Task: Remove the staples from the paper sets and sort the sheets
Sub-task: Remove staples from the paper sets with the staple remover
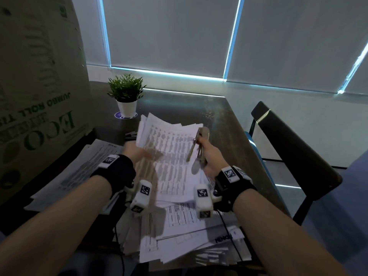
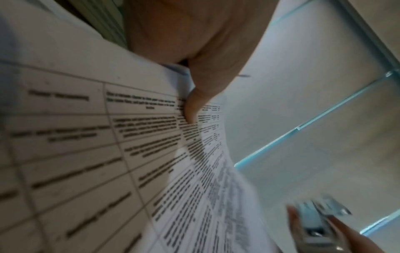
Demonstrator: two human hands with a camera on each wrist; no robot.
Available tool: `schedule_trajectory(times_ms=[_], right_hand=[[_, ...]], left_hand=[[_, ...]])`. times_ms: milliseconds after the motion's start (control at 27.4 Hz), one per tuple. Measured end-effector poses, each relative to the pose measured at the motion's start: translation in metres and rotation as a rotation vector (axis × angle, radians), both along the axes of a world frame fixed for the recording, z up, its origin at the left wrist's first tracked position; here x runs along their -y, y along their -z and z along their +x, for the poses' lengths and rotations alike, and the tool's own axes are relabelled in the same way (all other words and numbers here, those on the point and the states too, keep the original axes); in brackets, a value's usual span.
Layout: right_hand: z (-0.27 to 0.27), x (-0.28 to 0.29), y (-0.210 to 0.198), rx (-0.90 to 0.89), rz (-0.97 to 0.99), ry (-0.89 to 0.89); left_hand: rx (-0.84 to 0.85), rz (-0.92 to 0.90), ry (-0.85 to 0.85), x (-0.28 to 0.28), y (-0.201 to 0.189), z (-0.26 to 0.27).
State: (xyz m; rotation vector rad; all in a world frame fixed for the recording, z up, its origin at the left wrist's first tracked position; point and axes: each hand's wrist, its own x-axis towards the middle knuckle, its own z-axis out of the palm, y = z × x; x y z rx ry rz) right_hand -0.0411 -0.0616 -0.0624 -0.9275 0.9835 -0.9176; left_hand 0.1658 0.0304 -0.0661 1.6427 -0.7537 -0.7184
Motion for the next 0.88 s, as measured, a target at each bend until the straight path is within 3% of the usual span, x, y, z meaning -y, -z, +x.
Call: schedule_trajectory(times_ms=[110, 256, 366, 512, 621, 695, 804, 877], right_hand=[[0.015, 0.005, 0.009, 0.057, 0.127, 0.178], [0.03, 0.007, 0.043, 0.159, 0.191, 0.134], [0.025, 0.002, 0.056, 0.244, 0.185, 0.093], [0.018, 0.004, 0.062, 0.304, 0.193, 0.08], [0.019, 0.003, 0.064, 0.289, 0.167, 0.067], [0.019, 0.002, 0.064, 0.259, 0.16, 0.061], [0.017, 0.003, 0.066, 0.226, 0.153, 0.054], [0.016, -0.002, 0.065, 0.198, 0.128, 0.052]], left_hand=[[0.332, 0.227, -0.14, -0.004, -0.009, 0.037], [0.581, 0.507, -0.108, -0.014, 0.003, 0.094], [0.687, 0.597, -0.093, -0.021, 0.021, 0.122], [0.732, 0.707, -0.205, -0.031, 0.037, 0.143], [0.917, 0.646, -0.381, -0.027, 0.039, 0.124], [1.014, 0.5, -0.372, -0.012, 0.033, 0.101], [0.804, 0.237, -0.119, 0.018, 0.012, 0.059], [0.751, 0.174, 0.13, 0.031, 0.003, 0.026]])
